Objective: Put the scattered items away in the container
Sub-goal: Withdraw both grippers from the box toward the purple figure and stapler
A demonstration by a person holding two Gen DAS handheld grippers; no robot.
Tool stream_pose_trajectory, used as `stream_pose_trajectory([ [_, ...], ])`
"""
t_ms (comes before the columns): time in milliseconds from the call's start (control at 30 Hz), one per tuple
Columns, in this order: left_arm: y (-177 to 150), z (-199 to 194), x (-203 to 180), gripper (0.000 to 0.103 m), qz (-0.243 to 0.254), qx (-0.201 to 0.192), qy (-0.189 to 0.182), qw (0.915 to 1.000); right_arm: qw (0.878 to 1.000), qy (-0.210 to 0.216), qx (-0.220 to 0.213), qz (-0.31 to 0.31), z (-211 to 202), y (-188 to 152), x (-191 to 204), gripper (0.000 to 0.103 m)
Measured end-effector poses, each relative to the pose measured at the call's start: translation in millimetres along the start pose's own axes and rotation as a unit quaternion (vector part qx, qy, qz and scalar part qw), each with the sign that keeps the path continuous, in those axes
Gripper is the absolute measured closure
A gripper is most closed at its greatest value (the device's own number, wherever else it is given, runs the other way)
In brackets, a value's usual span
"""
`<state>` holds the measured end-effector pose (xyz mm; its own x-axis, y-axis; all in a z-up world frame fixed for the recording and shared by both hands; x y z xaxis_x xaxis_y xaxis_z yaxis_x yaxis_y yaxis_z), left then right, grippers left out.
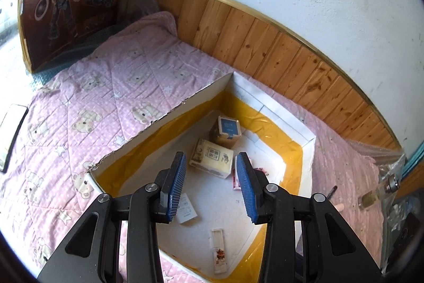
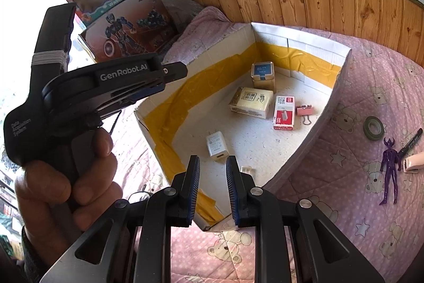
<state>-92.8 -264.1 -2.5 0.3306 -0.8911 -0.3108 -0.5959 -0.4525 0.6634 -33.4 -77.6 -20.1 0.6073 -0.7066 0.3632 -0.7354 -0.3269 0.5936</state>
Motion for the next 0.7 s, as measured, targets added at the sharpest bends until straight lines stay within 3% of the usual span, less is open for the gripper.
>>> stream_pose_trajectory([
  [267, -1.6, -21.3, -23.9, 0.061, 0.008, -0.023, -0.023, 0.9995, 0.997, 0.025, -0.076, 0.015, -60.6, -4.4, -10.3, 0.081],
  [433, -13.6, -51.2, -62.0, 0.061, 0.062, -0.046, -0.052, 0.9957, 0.994, 0.020, -0.109, 0.011, -109.2, -15.2, -21.9, 0.081],
  [567, -41.9, -62.1, -102.0, 0.061, 0.128, -0.034, -0.094, 0.9867, 0.992, -0.001, -0.124, 0.015, -145.5, -18.7, -41.5, 0.081],
  [700, -74.6, -57.6, -145.2, 0.061, 0.167, 0.025, -0.170, 0.9708, 0.992, -0.048, -0.111, 0.017, -168.7, -19.4, -70.8, 0.081],
])
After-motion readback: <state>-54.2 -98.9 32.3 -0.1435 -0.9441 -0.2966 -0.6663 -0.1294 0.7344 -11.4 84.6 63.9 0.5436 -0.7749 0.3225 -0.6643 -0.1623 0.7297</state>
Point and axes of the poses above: each gripper's, at about its wrist camera, not at the fingertips, and z roughly the way its jaws point, x to its left, y to its top, the point moved 7 cm from there along z, roughly the way its jaws point, and after that the axes turned 2 degrees about z, right-handed, at the moved point
